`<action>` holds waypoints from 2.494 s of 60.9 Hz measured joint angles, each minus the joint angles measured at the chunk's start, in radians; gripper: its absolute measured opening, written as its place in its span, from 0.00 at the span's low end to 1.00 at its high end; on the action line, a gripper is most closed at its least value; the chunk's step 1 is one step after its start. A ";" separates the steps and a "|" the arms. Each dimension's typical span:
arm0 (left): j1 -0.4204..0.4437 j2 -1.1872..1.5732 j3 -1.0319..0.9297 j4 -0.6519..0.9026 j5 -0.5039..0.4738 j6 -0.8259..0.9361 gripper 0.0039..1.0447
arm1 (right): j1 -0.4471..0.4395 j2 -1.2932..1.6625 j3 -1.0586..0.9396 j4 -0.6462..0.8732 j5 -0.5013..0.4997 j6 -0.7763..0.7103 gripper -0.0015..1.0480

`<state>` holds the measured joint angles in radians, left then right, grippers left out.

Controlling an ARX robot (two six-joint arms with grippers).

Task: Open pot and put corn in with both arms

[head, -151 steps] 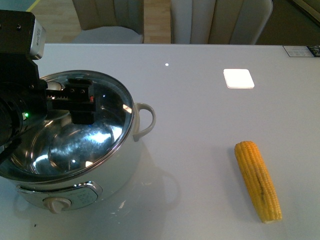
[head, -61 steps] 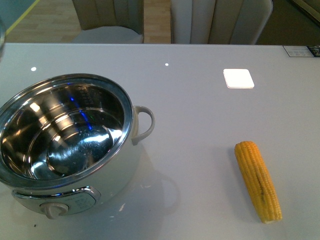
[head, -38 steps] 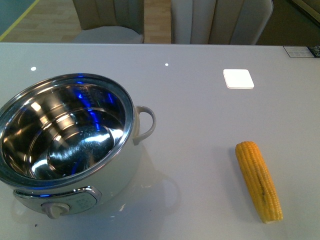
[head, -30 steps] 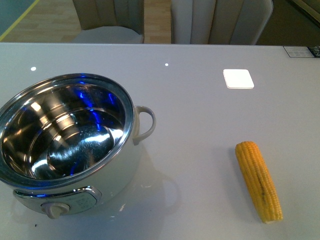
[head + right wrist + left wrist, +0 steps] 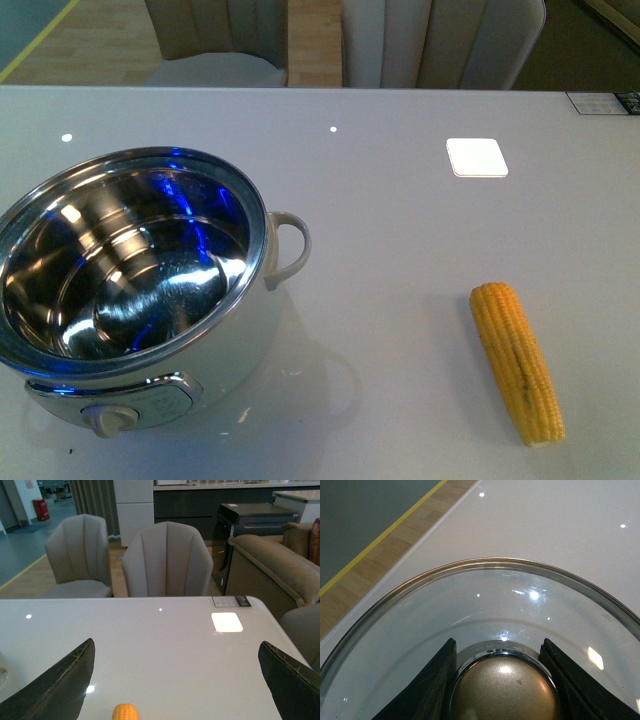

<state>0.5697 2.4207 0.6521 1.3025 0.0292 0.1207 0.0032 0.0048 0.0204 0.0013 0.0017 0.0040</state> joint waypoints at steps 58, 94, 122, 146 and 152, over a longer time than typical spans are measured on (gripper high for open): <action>-0.055 0.141 0.076 0.044 0.051 -0.088 0.70 | 0.000 0.000 0.000 0.000 0.000 0.000 0.92; 0.063 -0.627 -0.211 -0.125 0.124 -0.183 0.94 | 0.000 0.000 0.000 0.000 0.000 0.000 0.92; -0.034 -1.307 -0.477 -0.392 0.491 -0.141 0.49 | 0.000 0.000 0.000 0.000 -0.001 0.000 0.92; -0.302 -1.662 -0.636 -0.581 0.229 -0.131 0.03 | 0.000 0.000 0.000 0.000 -0.002 0.000 0.92; -0.344 -1.745 -0.639 -0.651 0.187 -0.131 0.03 | 0.000 0.000 0.000 0.000 -0.002 0.000 0.92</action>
<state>0.2256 0.6758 0.0132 0.6518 0.2157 -0.0101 0.0032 0.0048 0.0204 0.0013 0.0002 0.0040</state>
